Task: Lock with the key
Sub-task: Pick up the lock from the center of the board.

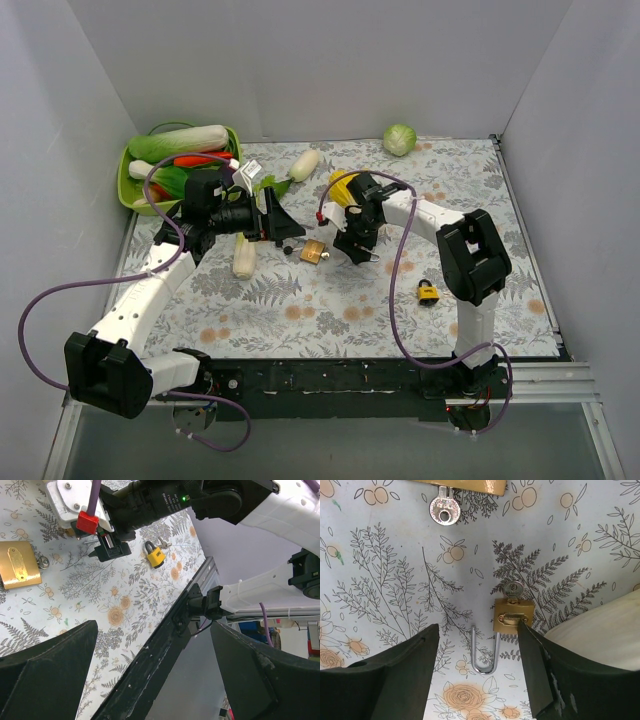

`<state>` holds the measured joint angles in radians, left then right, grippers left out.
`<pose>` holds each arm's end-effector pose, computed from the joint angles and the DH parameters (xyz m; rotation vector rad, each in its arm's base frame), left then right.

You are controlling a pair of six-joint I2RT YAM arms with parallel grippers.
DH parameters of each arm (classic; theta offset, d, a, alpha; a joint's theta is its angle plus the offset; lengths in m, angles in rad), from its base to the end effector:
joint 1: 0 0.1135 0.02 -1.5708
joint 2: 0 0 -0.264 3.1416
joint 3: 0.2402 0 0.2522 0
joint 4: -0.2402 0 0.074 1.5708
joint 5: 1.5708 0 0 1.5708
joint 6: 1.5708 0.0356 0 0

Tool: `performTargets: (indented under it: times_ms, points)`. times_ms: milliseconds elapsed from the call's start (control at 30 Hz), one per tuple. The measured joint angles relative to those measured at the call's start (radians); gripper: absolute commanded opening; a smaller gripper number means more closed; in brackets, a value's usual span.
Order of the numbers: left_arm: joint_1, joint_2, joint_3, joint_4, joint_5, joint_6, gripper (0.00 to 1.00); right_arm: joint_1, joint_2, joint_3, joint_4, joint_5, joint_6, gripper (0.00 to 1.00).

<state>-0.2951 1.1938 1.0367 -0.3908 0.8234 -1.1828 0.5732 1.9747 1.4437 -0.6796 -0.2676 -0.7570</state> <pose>0.2392 -0.1000 0.3287 -0.4926 2.3870 -1.6589 0.3339 0.2268 0.1826 -1.7451 2.1161 0.3217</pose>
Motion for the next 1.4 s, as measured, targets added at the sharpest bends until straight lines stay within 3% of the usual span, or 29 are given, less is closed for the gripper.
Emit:
performTargets:
  times_ms: [333, 600, 800, 1067, 1400]
  points:
    - [0.005, 0.0, 0.0, -0.002, 0.0, 0.005, 0.98, 0.0, 0.011, -0.002, 0.043, 0.026, -0.014, 0.45]
    - [0.005, 0.0, 0.0, -0.002, 0.0, 0.012, 0.98, 0.006, -0.009, -0.04, 0.09, 0.024, -0.031, 0.41]
    - [0.005, 0.0, 0.0, -0.001, 0.0, 0.012, 0.98, 0.035, -0.069, -0.119, 0.109, 0.006, -0.035, 0.41]
    - [0.006, 0.0, -0.001, -0.001, 0.001, 0.012, 0.98, 0.043, -0.07, -0.097, 0.079, -0.013, 0.015, 0.58]
    - [0.012, -0.001, -0.018, 0.001, 0.0, 0.009, 0.98, 0.014, -0.039, 0.007, 0.066, 0.09, 0.295, 0.59]
